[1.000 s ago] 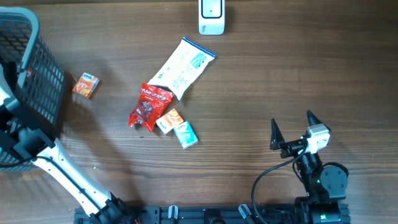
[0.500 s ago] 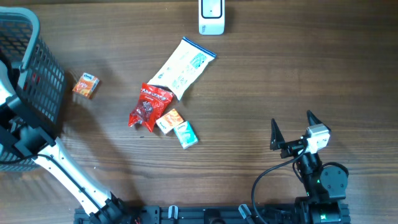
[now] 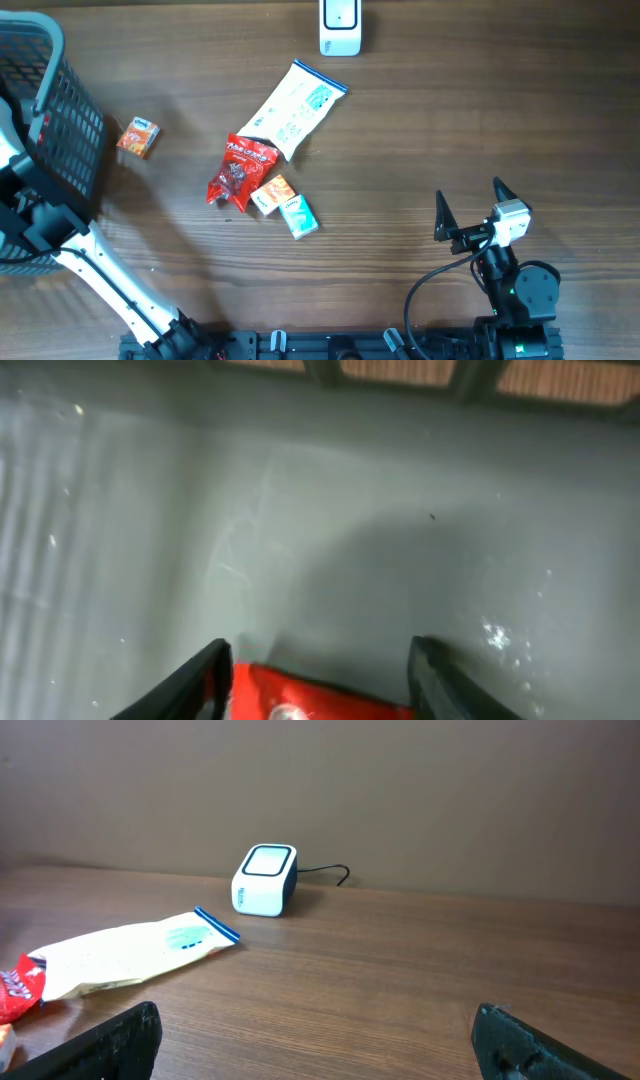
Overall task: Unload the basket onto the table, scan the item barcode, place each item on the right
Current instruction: 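Grasp the red Nescafe 3in1 stick with the left gripper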
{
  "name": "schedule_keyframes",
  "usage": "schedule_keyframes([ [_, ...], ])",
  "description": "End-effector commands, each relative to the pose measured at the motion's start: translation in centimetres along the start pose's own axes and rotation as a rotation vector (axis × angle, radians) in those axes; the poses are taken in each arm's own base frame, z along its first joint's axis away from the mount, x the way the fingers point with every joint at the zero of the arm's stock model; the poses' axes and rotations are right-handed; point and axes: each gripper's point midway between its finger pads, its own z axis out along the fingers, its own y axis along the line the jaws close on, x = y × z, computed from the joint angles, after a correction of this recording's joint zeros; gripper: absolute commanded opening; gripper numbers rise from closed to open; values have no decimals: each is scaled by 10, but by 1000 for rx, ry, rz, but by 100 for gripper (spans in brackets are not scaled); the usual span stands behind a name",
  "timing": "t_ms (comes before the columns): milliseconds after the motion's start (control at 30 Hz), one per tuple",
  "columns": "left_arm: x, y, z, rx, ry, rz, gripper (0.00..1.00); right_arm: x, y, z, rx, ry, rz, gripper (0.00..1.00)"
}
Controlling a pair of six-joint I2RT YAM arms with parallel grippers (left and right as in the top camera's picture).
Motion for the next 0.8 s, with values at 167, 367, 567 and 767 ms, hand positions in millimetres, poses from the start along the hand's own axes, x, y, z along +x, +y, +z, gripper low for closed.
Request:
schedule_keyframes([
  [167,53,-47,15,214,283,7,100,0,-3,0,15,-2,-12,100],
  [367,46,-44,12,230,227,224,100,0,-3,0,15,-2,-12,100],
  [567,12,-21,-18,177,107,205,100,0,-3,0,15,-2,-12,100],
  [767,-14,-15,-73,275,33,241,96,0,-3,0,15,-2,-12,100],
])
